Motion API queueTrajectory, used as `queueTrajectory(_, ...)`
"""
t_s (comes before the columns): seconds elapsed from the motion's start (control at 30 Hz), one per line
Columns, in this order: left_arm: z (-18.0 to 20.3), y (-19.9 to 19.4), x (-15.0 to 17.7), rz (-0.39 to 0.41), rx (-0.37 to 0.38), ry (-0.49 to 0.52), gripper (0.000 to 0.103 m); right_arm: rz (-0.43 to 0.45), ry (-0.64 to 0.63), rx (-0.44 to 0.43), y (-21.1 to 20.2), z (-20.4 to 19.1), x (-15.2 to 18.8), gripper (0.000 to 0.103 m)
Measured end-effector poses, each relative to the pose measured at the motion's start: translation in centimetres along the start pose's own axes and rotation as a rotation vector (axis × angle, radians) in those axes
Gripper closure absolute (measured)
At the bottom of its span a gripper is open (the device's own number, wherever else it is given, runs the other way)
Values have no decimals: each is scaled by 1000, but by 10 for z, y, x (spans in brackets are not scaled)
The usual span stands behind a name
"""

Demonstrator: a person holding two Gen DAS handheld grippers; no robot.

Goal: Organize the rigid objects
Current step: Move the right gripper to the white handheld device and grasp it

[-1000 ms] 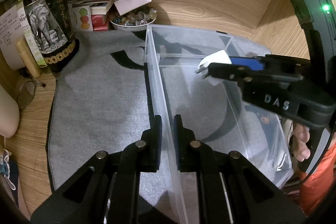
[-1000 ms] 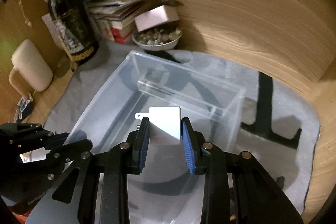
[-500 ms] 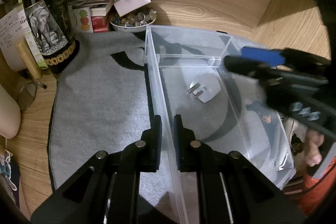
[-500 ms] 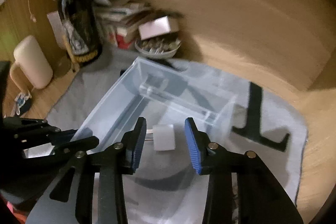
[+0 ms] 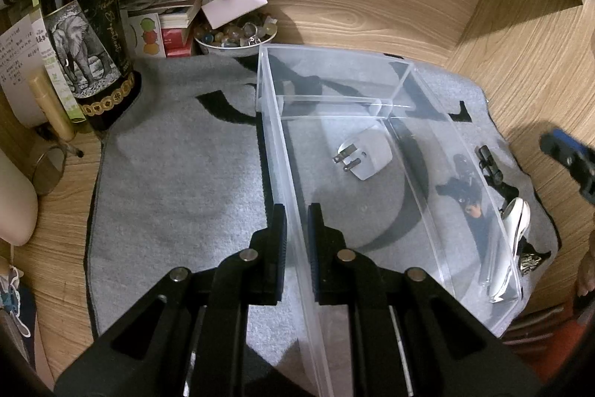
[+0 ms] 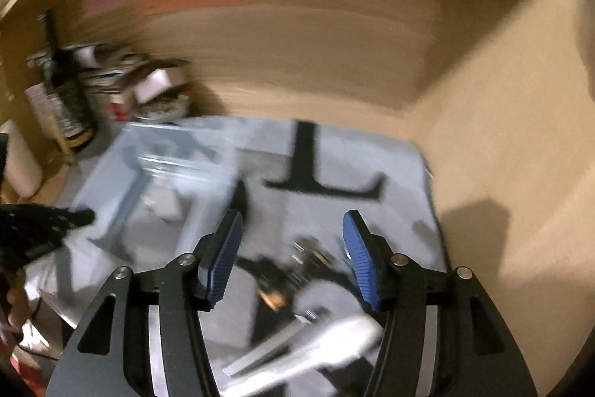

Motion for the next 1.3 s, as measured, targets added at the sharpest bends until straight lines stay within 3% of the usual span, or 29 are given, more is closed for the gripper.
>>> queueTrajectory(0.17, -1, 1, 0, 1, -4, 7, 92, -49, 112, 66, -3, 39, 34, 50)
queueTrajectory(0.3, -2, 1, 1, 0, -9, 12, 92, -108, 207, 58, 9, 59, 64, 50)
queueTrajectory(0.4, -3, 1, 1, -3, -10, 13, 92, -155, 273, 25, 20, 65, 86, 49)
queueTrajectory(0.47, -3, 1, 2, -6, -11, 12, 92, -155, 302, -13, 20, 64, 97, 41)
queueTrajectory(0.8, -1, 1, 4, -10, -16, 14, 92, -165, 408, -138, 41, 63, 109, 34)
queueTrajectory(0.93, -2, 1, 4, -10, -14, 16, 92, -162, 354, -109, 46, 56, 105, 36)
queueTrajectory(1.0, -2, 1, 4, -10, -13, 15, 92, -154, 359, -117, 46, 56, 103, 51)
queueTrajectory(1.07, -1, 1, 4, -10, -13, 15, 92, -154, 375, -124, 47, 60, 100, 60)
queueTrajectory(1.3, -2, 1, 4, -10, -14, 16, 92, -125, 351, -90, 51, 58, 90, 64)
Point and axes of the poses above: each gripper's, at about its wrist camera, not at the fingertips, and y roughly the way its jaws point, z to its right, x to its underside, the point moved 5 cm from there along y, roughly the way its jaws point, and after that the axes turned 11 degrees about -x, right-handed, at the moved point
